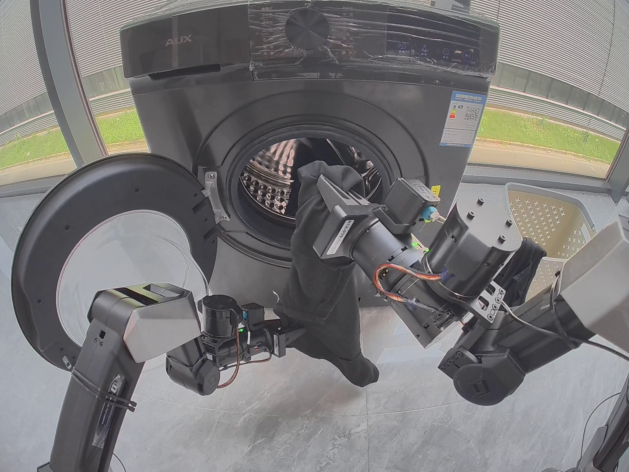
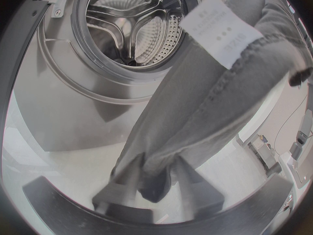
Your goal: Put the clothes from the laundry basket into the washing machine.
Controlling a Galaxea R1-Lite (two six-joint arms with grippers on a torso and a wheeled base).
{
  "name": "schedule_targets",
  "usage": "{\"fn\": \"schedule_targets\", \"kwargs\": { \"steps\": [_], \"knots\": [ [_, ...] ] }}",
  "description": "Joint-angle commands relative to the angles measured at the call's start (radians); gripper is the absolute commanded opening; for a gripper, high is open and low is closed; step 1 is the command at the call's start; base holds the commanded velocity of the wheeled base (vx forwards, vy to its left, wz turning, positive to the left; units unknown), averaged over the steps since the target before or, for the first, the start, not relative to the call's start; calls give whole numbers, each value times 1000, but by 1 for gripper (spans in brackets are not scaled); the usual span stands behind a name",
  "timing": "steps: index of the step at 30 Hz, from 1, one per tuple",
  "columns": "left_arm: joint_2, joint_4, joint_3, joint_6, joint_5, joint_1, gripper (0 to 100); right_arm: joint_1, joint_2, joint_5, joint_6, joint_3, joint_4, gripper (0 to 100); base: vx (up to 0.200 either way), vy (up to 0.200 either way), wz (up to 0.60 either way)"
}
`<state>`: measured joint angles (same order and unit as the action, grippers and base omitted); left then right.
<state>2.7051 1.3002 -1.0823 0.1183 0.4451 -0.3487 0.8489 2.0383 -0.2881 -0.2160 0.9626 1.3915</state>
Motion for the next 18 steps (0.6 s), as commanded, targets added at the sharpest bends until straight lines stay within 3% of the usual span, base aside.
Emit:
{"fn": "schedule_targets", "kwargs": {
  "steps": [1,9,13,18],
  "knots": [
    [12,8,-36,12,0,-3,0,1,0,0,0,-5,3,0,0,0,0],
    [-10,91,-21,61,-3,-9,0,-5,0,0,0,-8,14,0,0,0,0],
    [-61,143,28,63,-14,-9,0,-28,2,0,0,-10,14,0,0,0,0],
    [-185,217,188,43,-14,4,0,-126,0,1,0,-61,4,0,0,0,0]
  ]
}}
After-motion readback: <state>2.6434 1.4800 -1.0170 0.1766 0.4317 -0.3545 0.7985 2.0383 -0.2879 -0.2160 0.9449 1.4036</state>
